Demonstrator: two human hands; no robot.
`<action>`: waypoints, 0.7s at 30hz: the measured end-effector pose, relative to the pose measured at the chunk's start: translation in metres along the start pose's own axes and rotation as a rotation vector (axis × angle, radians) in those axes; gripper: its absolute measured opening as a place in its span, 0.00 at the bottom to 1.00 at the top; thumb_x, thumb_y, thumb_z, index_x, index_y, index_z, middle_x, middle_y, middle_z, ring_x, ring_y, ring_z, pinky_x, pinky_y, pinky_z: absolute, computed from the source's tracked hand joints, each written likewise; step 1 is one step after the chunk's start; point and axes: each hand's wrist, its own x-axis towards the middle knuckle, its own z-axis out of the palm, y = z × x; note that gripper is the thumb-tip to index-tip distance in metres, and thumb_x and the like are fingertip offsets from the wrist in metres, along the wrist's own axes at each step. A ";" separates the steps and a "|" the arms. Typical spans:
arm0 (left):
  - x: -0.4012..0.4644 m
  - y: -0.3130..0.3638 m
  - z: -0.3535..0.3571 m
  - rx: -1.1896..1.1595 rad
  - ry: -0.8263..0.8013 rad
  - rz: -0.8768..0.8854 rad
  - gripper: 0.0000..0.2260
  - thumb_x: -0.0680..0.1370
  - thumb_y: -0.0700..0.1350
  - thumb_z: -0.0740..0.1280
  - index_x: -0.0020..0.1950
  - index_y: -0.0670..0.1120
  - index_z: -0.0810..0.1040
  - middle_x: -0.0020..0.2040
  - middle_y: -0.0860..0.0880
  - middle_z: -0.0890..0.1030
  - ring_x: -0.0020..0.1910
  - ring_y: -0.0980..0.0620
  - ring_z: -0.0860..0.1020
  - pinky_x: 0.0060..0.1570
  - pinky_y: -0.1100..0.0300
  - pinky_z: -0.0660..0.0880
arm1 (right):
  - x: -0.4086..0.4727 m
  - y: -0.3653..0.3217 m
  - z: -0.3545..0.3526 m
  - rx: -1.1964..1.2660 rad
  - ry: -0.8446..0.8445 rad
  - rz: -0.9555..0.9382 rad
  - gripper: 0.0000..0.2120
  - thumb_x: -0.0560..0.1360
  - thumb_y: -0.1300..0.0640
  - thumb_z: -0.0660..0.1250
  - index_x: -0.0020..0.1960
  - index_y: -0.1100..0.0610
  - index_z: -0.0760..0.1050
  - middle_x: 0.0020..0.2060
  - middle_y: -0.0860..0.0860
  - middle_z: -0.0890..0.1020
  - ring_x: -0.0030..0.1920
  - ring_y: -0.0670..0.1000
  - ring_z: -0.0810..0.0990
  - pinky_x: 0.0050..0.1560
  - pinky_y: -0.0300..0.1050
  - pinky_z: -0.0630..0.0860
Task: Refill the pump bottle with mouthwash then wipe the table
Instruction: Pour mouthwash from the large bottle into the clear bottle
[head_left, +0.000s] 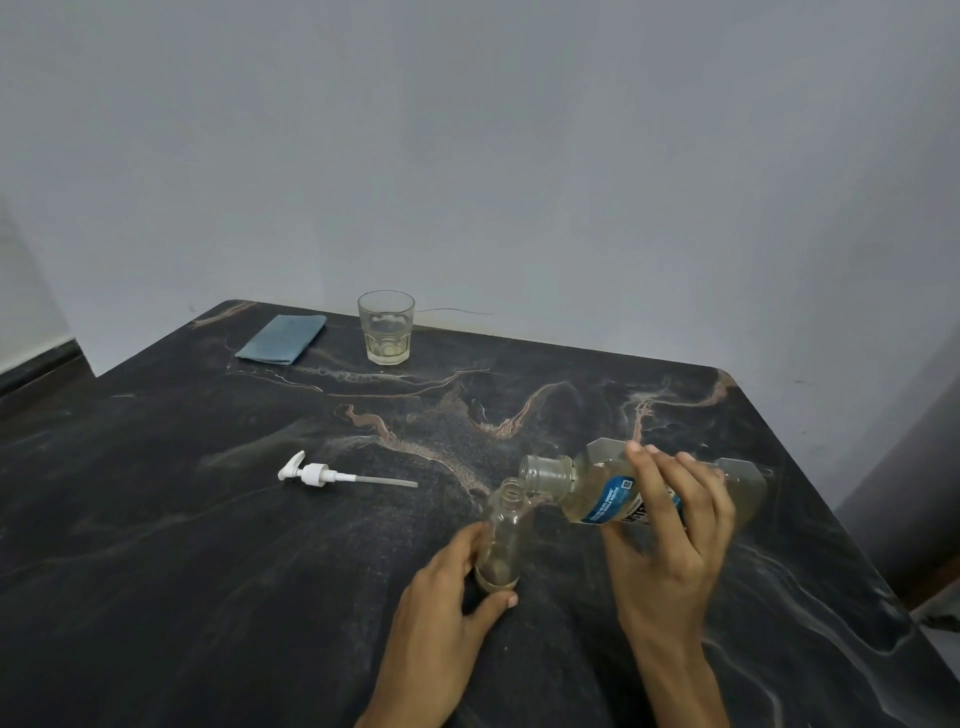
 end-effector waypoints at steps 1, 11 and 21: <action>0.000 0.000 0.000 -0.005 -0.001 -0.001 0.26 0.70 0.46 0.75 0.64 0.58 0.70 0.57 0.63 0.78 0.58 0.67 0.75 0.61 0.63 0.72 | 0.000 0.000 0.000 -0.001 0.004 0.000 0.40 0.56 0.70 0.80 0.63 0.55 0.69 0.56 0.50 0.72 0.59 0.56 0.69 0.71 0.46 0.57; 0.000 -0.001 0.000 -0.002 0.003 0.001 0.26 0.70 0.47 0.75 0.64 0.59 0.70 0.58 0.63 0.77 0.58 0.67 0.75 0.61 0.63 0.72 | 0.000 -0.002 0.000 -0.005 0.011 0.000 0.39 0.56 0.70 0.80 0.63 0.54 0.69 0.56 0.50 0.72 0.59 0.55 0.69 0.71 0.47 0.58; -0.001 0.000 0.000 -0.004 0.003 -0.001 0.26 0.70 0.46 0.75 0.64 0.59 0.70 0.57 0.63 0.77 0.58 0.67 0.75 0.61 0.62 0.73 | 0.001 -0.001 0.000 0.000 0.012 -0.006 0.39 0.56 0.70 0.80 0.63 0.54 0.69 0.56 0.50 0.72 0.59 0.55 0.69 0.69 0.48 0.60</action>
